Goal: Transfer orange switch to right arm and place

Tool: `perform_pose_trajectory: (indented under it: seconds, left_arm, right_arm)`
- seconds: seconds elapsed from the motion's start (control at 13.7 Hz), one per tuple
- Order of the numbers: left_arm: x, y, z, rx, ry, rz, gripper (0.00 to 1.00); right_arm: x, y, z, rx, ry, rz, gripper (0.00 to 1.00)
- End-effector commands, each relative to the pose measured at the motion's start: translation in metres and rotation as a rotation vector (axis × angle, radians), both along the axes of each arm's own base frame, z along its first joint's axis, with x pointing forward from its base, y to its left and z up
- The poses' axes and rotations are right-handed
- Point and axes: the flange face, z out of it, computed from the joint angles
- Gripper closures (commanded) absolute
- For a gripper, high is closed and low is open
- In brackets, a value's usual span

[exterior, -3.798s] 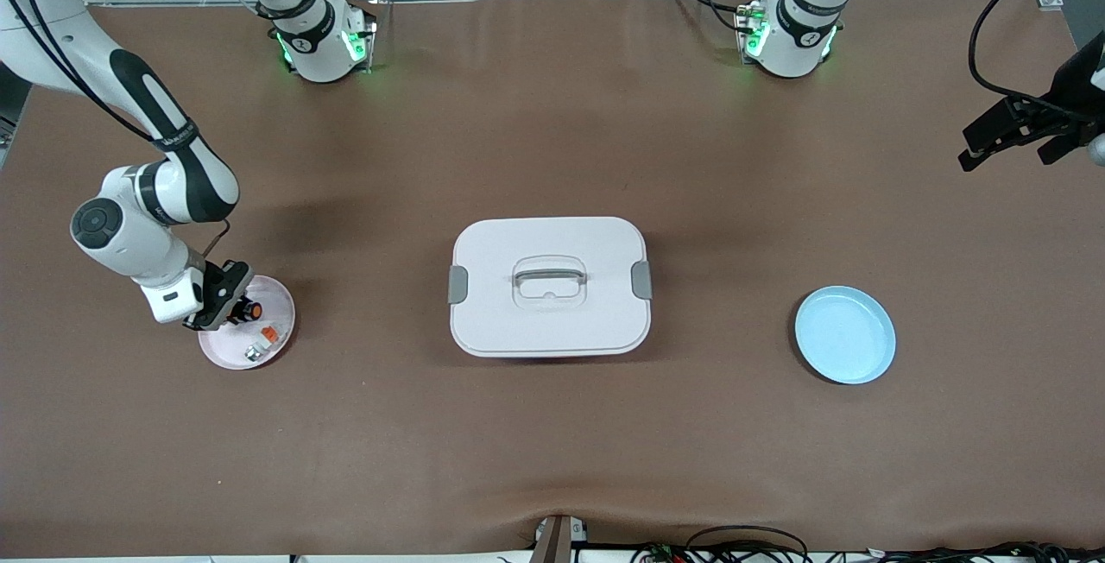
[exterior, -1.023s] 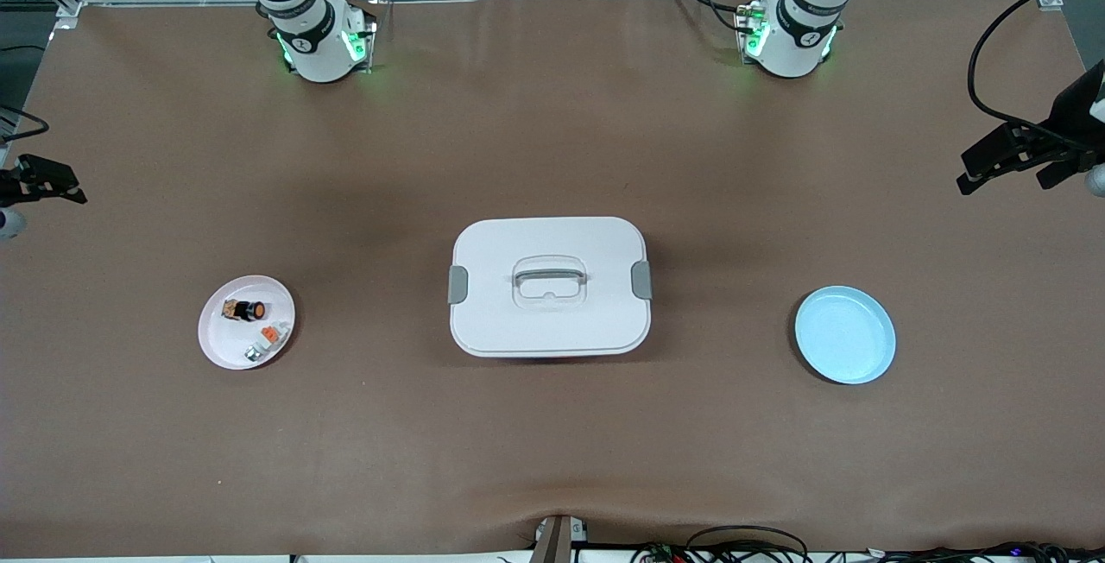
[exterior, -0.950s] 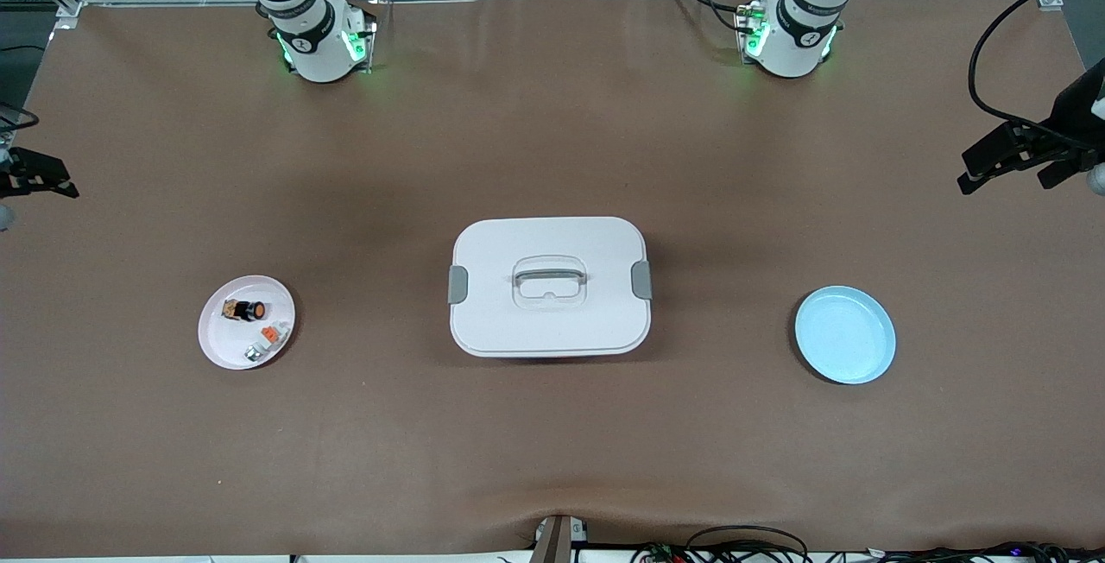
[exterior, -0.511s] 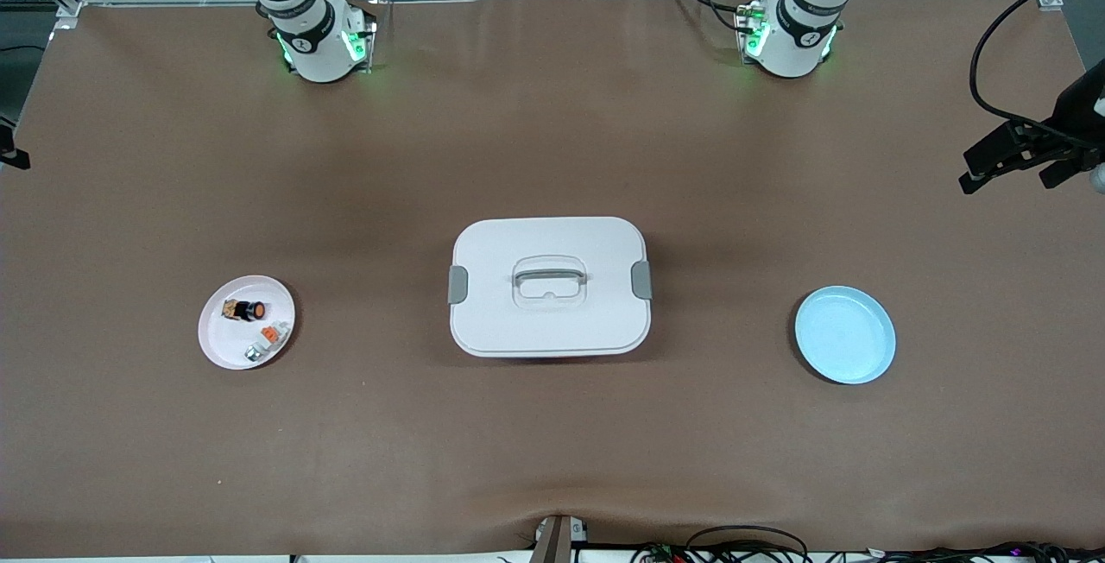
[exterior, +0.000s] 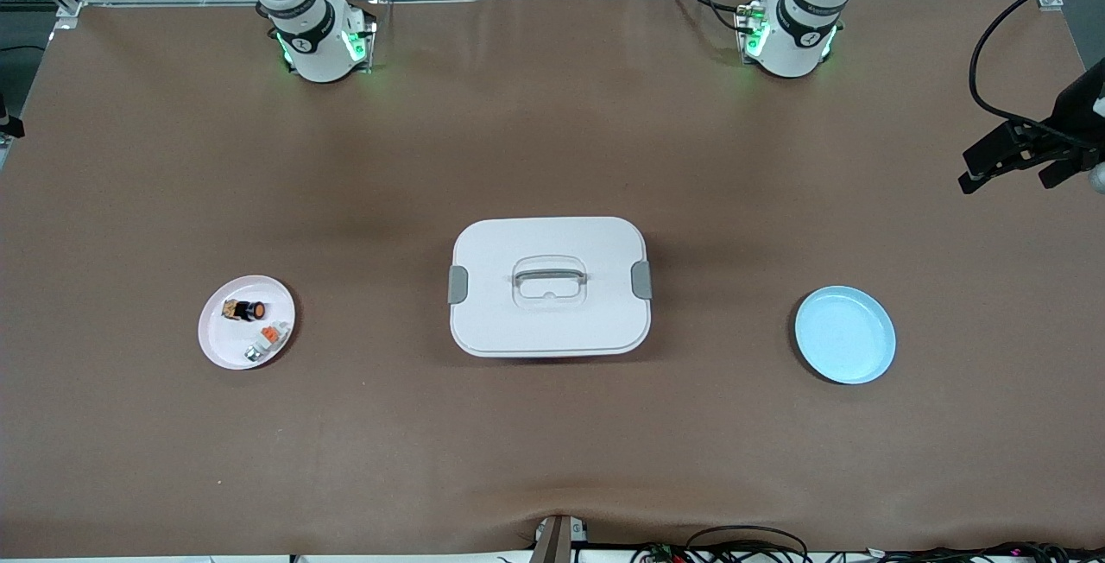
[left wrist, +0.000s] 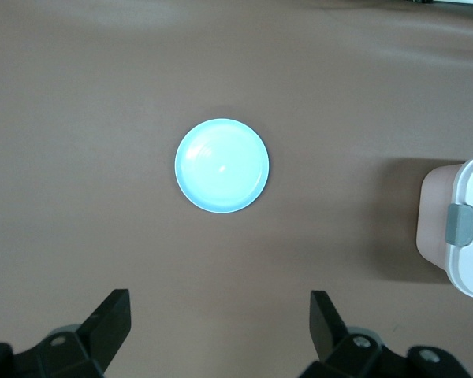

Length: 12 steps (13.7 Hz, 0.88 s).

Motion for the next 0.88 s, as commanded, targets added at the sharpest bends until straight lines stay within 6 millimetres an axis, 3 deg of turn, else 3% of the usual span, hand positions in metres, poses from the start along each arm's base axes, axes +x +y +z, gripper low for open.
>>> perform_pose_trajectory:
  seconds: [0.0, 0.37, 0.8]
  left_arm:
    - [-0.003, 0.000, 0.006, 0.004, 0.001, -0.016, 0.00]
    - [-0.003, -0.001, 0.006, 0.005, 0.002, -0.017, 0.00]
    - [-0.003, 0.000, 0.004, 0.003, 0.008, -0.016, 0.00]
  right_arm:
    - [-0.009, 0.007, 0.013, 0.012, -0.014, -0.041, 0.00]
    - [-0.013, 0.020, 0.025, 0.091, -0.055, -0.026, 0.00]
    - [-0.006, 0.035, 0.026, 0.039, -0.086, -0.029, 0.00]
